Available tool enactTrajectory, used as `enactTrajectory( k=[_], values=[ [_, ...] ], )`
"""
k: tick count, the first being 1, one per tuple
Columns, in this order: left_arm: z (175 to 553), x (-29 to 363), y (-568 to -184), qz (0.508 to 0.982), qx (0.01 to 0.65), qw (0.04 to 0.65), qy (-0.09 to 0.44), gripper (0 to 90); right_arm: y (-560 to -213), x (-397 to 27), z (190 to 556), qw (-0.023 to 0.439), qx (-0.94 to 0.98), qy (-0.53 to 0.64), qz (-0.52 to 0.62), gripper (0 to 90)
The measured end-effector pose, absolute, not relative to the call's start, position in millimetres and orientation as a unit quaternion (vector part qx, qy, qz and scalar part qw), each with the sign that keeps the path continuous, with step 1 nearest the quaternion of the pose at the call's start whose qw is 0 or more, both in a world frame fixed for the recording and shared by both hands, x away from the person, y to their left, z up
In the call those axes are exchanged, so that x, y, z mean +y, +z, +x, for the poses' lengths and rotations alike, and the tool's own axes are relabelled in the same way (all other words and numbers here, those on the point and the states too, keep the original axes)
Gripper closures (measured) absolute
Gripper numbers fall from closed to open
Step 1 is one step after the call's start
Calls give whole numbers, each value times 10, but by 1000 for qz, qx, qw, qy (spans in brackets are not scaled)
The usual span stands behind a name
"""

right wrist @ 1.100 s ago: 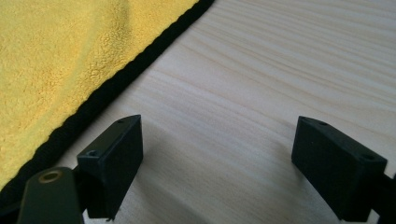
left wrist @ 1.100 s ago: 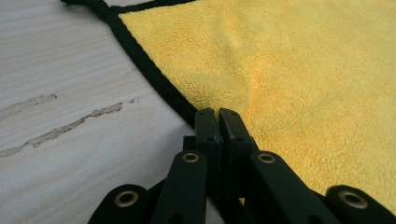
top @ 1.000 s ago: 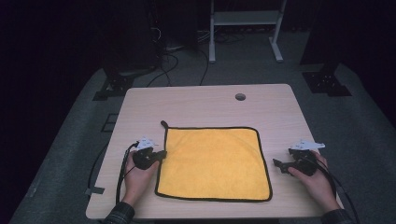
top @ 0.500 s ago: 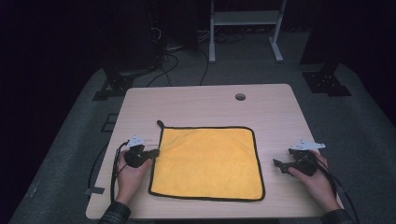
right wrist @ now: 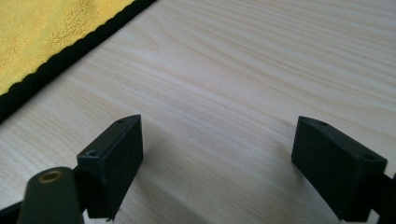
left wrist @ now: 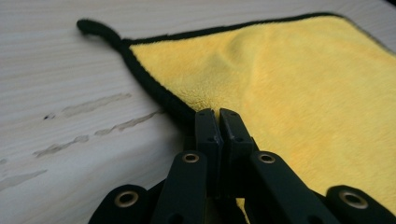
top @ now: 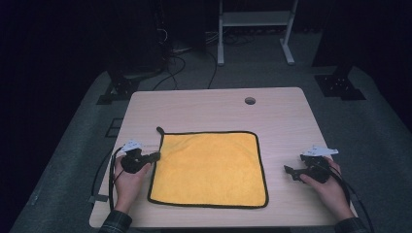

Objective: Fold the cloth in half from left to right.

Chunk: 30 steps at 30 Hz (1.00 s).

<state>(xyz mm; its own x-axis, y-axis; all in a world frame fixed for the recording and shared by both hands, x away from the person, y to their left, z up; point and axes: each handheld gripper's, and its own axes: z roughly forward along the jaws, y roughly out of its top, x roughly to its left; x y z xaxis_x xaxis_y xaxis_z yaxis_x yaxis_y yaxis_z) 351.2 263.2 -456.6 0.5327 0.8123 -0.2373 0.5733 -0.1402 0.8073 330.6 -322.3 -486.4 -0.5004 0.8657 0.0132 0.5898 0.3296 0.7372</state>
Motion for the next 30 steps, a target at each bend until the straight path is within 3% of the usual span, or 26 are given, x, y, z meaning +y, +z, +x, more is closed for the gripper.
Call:
enactTrajectory(
  k=[30],
  values=[
    [3668, 1847, -4315, 757, 382, 527, 62, 867, -4864, -3223, 3306, 196, 791, 352, 460, 158]
  ],
)
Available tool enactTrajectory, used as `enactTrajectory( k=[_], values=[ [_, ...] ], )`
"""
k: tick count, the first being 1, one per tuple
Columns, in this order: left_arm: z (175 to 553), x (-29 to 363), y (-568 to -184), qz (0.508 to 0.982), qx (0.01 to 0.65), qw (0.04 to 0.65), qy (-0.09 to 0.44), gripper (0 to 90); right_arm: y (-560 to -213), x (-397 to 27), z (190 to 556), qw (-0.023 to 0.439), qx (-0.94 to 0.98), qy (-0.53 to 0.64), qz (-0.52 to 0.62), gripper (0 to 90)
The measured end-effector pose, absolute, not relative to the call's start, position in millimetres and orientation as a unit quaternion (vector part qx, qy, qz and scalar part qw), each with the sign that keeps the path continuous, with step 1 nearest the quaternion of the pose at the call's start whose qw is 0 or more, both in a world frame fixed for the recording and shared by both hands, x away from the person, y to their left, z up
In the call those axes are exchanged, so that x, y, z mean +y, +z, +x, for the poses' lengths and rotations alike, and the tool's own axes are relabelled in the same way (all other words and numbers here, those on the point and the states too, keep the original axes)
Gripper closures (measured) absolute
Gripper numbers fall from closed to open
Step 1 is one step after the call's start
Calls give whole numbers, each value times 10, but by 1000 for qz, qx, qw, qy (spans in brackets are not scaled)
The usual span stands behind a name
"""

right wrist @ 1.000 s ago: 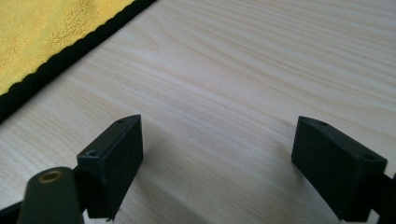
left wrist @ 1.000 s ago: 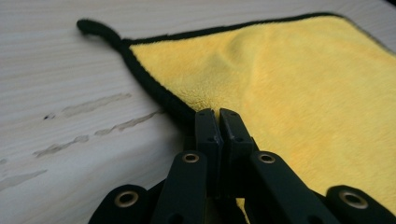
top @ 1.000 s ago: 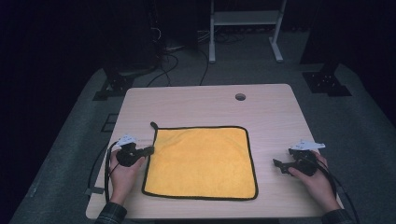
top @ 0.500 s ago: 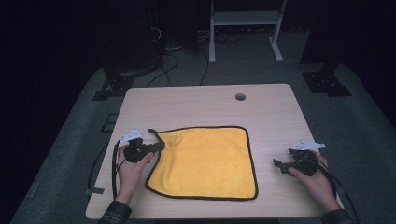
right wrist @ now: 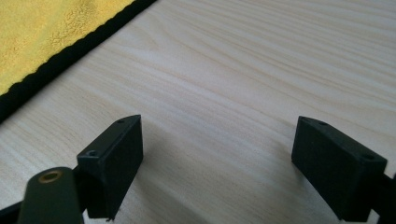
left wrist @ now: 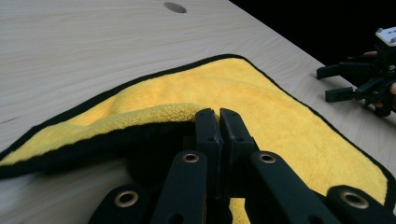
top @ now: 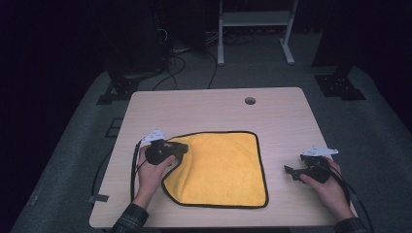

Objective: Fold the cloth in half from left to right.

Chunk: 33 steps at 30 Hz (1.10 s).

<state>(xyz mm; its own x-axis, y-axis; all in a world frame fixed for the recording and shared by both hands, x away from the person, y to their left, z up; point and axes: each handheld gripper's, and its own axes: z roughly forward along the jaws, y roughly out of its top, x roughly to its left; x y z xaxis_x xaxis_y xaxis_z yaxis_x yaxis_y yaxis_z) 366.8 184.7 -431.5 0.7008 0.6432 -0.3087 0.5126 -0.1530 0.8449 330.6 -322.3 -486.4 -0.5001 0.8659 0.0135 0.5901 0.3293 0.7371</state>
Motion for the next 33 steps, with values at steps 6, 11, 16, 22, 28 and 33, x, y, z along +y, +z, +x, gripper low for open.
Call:
enactTrajectory(
  k=[6, 11, 16, 22, 28, 33],
  values=[
    [3720, 1636, -4315, 766, 365, 526, 51, 867, -4864, -3223, 3307, 196, 791, 352, 460, 158],
    [3755, 1467, -4299, 772, 352, 528, 42, 868, -4864, -3223, 3307, 196, 791, 352, 460, 158],
    [3789, 1291, -4297, 781, 337, 525, 33, 867, -4864, -3223, 3307, 196, 791, 352, 460, 158],
    [3833, 1076, -4310, 791, 318, 522, 18, 867, -4864, -3224, 3307, 196, 792, 352, 459, 158],
    [3891, 875, -4306, 795, 309, 522, 3, 867, -4864, -3225, 3307, 196, 792, 352, 459, 158],
    [3946, 718, -4326, 800, 300, 520, -10, 867, -4864, -3226, 3307, 196, 792, 352, 459, 157]
  ],
)
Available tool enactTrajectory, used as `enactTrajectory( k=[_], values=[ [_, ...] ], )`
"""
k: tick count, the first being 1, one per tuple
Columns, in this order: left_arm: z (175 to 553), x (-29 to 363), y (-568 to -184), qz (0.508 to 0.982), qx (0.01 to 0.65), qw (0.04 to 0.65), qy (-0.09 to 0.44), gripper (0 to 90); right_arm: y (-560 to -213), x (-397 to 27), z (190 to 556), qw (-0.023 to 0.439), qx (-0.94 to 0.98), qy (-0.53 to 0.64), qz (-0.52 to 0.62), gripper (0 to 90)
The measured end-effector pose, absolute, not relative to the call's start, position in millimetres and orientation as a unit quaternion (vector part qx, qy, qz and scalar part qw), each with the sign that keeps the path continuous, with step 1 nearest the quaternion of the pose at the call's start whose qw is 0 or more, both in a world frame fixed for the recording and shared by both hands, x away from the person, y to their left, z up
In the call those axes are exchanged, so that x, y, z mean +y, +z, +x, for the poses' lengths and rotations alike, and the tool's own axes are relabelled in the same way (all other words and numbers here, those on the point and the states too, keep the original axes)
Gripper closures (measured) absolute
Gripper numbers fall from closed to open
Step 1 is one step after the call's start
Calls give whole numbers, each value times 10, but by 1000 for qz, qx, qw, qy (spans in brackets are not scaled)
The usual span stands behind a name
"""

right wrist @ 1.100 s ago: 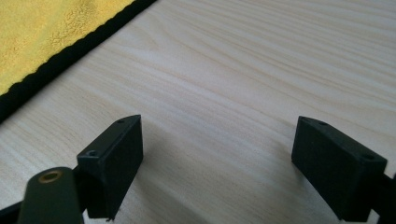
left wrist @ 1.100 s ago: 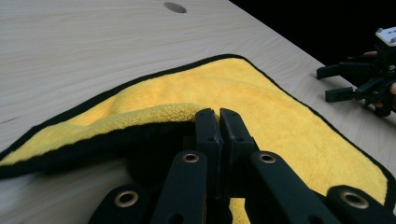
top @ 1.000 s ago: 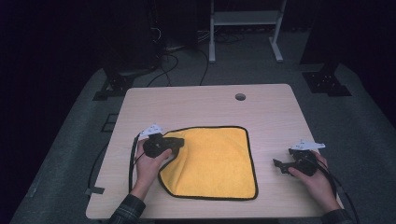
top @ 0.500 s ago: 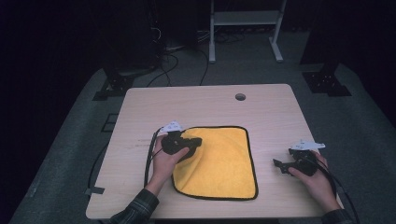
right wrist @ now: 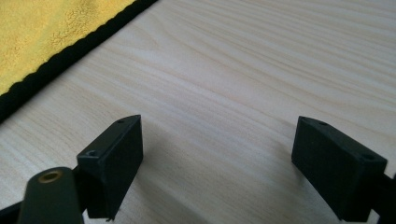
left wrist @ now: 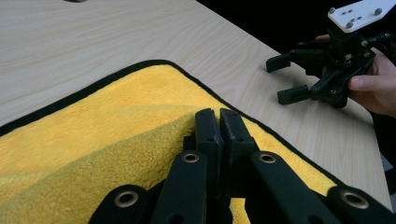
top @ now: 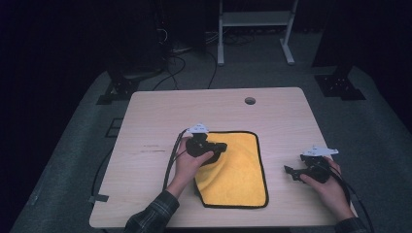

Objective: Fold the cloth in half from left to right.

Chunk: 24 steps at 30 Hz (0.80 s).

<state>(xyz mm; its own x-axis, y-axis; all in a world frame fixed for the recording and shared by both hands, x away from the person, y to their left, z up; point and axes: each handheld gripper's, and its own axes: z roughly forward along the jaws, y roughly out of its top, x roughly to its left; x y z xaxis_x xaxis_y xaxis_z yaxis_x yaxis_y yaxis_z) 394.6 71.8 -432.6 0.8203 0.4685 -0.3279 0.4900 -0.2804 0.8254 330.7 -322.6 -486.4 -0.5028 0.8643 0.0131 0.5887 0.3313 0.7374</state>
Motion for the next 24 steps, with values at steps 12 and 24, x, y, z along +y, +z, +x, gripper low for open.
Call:
enactTrajectory(
  k=[12, 24],
  values=[
    [3993, 288, -4383, 817, 267, 509, -44, 867, -4864, -3226, 3307, 196, 792, 352, 458, 158],
    [4055, -63, -4485, 832, 257, 488, -66, 866, -4865, -3228, 3306, 195, 793, 352, 458, 157]
  ],
)
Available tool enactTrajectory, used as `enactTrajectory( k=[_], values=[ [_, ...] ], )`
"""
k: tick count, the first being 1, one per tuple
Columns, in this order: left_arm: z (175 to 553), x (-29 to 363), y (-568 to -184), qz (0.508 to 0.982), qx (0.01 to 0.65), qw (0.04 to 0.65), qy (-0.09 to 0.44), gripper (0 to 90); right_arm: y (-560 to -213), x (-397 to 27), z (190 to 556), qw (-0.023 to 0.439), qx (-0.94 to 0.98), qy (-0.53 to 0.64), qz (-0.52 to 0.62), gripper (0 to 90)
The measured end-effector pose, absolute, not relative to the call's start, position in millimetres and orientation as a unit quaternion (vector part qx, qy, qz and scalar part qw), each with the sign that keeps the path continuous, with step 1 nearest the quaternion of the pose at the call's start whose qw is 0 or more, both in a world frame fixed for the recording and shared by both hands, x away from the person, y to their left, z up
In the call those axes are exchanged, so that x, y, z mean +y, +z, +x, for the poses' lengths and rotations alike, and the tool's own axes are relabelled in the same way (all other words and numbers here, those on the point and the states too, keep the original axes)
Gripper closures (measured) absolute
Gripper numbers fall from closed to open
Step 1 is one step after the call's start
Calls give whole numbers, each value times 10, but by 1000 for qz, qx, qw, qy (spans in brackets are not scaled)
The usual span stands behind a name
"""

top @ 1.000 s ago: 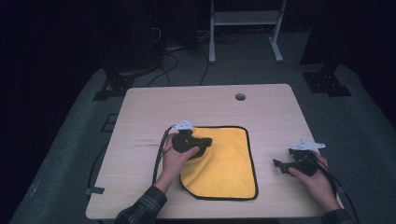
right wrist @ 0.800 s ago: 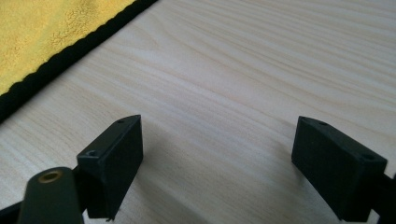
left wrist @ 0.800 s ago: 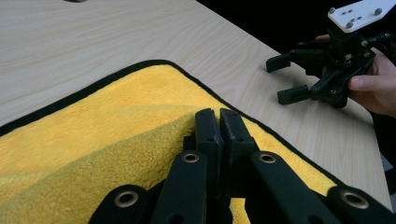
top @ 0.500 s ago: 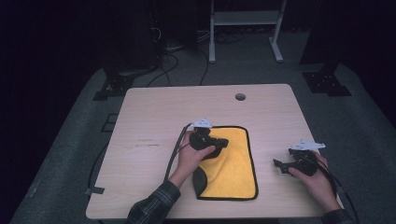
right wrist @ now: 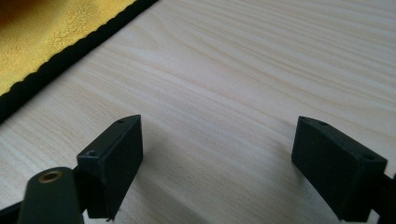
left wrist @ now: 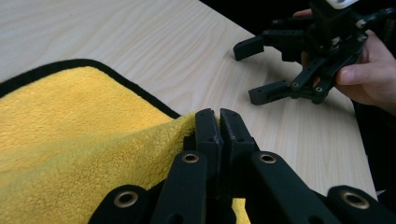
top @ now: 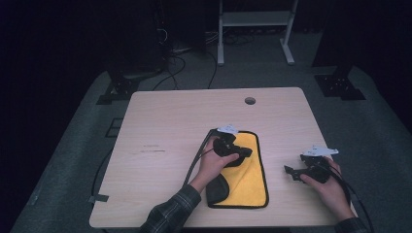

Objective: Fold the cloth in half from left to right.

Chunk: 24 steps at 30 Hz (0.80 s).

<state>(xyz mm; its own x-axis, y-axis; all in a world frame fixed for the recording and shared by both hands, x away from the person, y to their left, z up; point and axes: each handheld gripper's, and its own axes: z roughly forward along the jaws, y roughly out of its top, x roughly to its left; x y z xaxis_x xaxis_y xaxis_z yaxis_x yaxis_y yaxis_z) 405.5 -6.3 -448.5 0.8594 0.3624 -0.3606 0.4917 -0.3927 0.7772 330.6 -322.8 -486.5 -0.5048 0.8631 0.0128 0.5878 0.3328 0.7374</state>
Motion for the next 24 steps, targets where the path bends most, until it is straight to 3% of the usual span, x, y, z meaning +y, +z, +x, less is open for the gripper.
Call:
enactTrajectory(
  k=[15, 24],
  values=[
    [4104, -375, -4730, 870, 260, 415, -58, 847, -4865, -3230, 3306, 195, 793, 353, 457, 157],
    [4042, -162, -4417, 854, 253, 453, -42, 686, -4865, -3232, 3305, 195, 794, 353, 455, 157]
  ],
)
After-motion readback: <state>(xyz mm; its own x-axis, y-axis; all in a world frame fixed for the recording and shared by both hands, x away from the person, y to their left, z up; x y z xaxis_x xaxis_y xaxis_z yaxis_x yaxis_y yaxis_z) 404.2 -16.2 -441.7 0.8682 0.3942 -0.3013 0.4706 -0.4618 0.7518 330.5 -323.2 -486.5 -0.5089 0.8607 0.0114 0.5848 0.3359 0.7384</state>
